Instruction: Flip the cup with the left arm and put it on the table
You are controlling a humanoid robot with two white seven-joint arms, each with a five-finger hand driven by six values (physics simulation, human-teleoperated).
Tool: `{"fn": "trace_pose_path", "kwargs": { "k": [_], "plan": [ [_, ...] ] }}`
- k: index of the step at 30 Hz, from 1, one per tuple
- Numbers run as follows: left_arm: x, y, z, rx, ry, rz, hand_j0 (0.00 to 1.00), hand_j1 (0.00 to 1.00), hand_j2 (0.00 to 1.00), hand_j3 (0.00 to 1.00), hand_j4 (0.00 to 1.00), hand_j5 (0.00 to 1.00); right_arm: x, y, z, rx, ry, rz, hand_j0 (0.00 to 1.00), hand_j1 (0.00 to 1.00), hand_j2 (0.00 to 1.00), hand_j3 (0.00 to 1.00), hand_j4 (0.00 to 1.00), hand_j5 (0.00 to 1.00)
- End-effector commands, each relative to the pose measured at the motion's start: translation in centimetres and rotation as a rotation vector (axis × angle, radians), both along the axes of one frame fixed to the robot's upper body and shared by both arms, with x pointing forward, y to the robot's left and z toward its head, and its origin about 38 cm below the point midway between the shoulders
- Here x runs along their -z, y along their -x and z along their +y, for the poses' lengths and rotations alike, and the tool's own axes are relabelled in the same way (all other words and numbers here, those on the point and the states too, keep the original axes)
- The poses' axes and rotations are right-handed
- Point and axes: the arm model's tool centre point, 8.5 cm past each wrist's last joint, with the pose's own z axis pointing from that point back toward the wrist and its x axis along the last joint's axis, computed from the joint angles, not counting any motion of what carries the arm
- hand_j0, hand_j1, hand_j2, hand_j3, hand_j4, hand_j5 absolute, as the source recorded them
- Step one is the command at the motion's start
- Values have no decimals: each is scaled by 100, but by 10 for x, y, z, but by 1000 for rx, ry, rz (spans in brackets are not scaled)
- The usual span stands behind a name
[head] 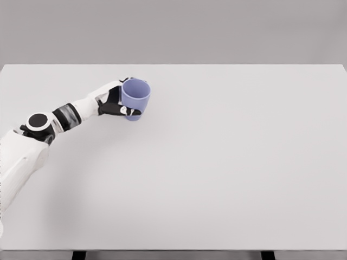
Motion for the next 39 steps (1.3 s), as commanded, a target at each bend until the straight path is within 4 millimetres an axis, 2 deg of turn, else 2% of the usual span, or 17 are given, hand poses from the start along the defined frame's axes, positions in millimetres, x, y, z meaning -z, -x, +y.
{"fn": "trace_pose_path", "kwargs": {
  "k": [1,4,6,13,36,39],
  "plan": [
    [-1,-1,-9,7,24,-2,69,69,69,69,69,69,0,0,0,0,0,0,100,100,100,100,100,100],
    [10,5,-17,17,34,17,76,76,76,76,76,76,0,0,0,0,0,0,100,100,100,100,100,100],
    [12,5,-19,17,38,21,87,87,87,87,87,87,0,0,0,0,0,0,100,100,100,100,100,100],
    [16,9,-25,27,50,26,100,100,100,100,100,100,0,0,0,0,0,0,100,100,100,100,100,100],
    [11,6,-10,-9,58,19,100,100,100,100,100,100,0,0,0,0,0,0,100,100,100,100,100,100],
    [6,4,2,-34,59,8,100,100,100,100,100,100,0,0,0,0,0,0,100,100,100,100,100,100]
  ]
}}
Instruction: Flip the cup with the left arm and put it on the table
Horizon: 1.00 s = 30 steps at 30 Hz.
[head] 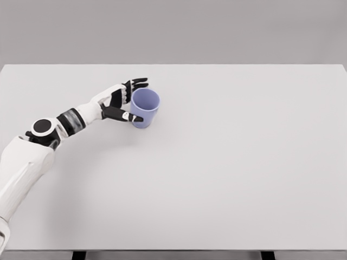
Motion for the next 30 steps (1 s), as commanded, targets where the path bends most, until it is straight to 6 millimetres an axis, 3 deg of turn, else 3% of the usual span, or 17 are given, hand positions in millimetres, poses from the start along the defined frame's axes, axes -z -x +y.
{"fn": "trace_pose_path", "kwargs": {
  "k": [1,20,30],
  "plan": [
    [-4,-1,10,-18,1,-8,100,100,100,100,100,100,0,0,0,0,0,0,100,100,100,100,100,100],
    [-11,-2,11,-18,14,-25,100,100,100,100,100,100,0,1,0,0,0,1,100,100,100,100,100,100],
    [-34,-5,19,-13,17,-77,100,100,100,100,100,100,0,0,0,0,0,0,100,100,100,100,100,100]
  ]
}}
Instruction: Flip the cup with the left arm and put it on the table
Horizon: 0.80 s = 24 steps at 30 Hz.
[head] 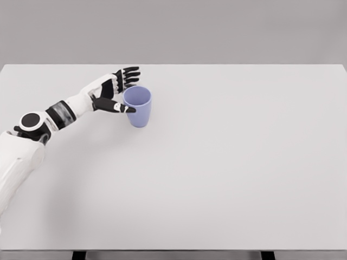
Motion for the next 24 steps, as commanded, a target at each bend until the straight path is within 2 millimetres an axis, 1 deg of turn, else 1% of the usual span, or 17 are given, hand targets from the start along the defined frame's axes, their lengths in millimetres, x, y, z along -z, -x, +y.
{"fn": "trace_pose_path", "kwargs": {
  "k": [1,3,5,6,7,9,10,11,12,13,14,15,17,19,21,24],
  "plan": [
    [-8,0,3,3,4,-17,100,100,100,100,100,100,0,-1,0,0,0,-2,100,100,100,100,100,100],
    [-9,0,3,4,6,-20,100,100,100,100,100,100,0,-1,0,0,0,-2,100,100,100,100,100,100],
    [-19,-1,-3,23,9,-45,100,100,100,100,100,100,0,-1,0,0,0,-2,100,100,100,100,100,100],
    [-30,0,2,30,-5,-73,100,100,100,100,100,100,0,-1,0,0,0,-2,100,100,100,100,100,100],
    [-37,1,5,34,-12,-90,100,100,100,100,100,100,0,-1,0,0,0,-2,100,100,100,100,100,100],
    [-51,0,7,46,-20,-125,100,100,100,100,100,100,0,-1,0,0,0,-2,100,100,100,100,100,100],
    [-60,-2,11,44,-31,-147,100,100,100,100,100,100,0,-1,0,0,0,-2,100,100,100,100,100,100],
    [-66,-4,24,25,-57,-158,100,100,100,100,100,100,0,-1,0,0,0,-2,100,100,100,100,100,100],
    [-71,-5,32,16,-74,-167,100,100,100,100,100,100,0,-1,0,0,0,-2,100,100,100,100,100,100],
    [-80,-7,46,0,-103,-181,100,100,100,100,100,100,0,-1,0,0,0,-2,100,100,100,100,100,100],
    [-85,-8,51,-6,-120,-192,100,100,100,100,100,100,0,-1,0,0,0,-2,100,100,100,100,100,100],
    [-79,-8,52,-4,-157,-200,100,100,100,100,100,100,0,0,0,0,0,0,100,100,100,100,100,100],
    [-70,-7,47,16,-224,-205,100,100,100,100,100,100,0,-1,0,0,0,-2,100,100,100,100,100,100],
    [-69,-6,47,17,-226,-206,100,100,100,100,100,100,0,0,0,0,0,0,100,100,100,100,100,100],
    [-71,-5,52,23,-241,-254,100,100,100,100,100,100,0,-1,0,0,0,-2,100,100,100,100,100,100],
    [-63,-4,68,8,-291,-307,100,100,100,100,100,100,0,0,0,0,0,0,100,100,100,100,100,100]
  ]
}}
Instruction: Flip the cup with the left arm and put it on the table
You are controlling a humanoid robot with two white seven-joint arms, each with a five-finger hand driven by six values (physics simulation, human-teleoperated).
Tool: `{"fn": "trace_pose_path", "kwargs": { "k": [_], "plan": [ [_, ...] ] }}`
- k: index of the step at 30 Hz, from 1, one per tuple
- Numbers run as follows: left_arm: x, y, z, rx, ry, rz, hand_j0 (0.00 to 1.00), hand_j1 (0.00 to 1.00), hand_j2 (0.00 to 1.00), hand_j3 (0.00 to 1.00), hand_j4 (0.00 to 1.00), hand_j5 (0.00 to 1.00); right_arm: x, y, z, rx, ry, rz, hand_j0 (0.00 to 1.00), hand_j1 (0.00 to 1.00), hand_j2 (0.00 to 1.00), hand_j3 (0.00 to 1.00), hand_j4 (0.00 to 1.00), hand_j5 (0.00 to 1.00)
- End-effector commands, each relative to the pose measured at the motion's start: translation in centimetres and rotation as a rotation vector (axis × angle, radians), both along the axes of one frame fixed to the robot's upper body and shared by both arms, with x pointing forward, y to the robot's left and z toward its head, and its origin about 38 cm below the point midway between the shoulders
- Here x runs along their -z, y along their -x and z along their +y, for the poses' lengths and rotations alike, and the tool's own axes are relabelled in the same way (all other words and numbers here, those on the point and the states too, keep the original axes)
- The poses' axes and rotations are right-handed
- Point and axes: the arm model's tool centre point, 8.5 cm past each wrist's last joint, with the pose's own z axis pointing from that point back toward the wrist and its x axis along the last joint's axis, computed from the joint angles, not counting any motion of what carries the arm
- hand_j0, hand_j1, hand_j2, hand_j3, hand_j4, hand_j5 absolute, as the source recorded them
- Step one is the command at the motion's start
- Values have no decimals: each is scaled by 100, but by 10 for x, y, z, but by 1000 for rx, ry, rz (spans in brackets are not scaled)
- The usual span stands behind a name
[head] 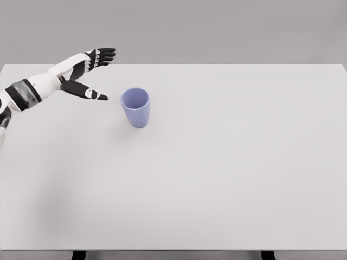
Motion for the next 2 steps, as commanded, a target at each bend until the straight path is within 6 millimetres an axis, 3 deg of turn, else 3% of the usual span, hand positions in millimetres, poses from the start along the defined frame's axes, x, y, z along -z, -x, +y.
{"fn": "trace_pose_path", "kwargs": {
  "k": [1,2],
  "plan": [
    [5,1,13,-8,-25,-49,100,100,100,100,100,100,0,-1,0,0,0,-2,100,100,100,100,100,100],
    [5,2,15,-3,-26,-72,100,100,100,100,100,100,0,-1,0,0,0,-2,100,100,100,100,100,100]
  ]
}}
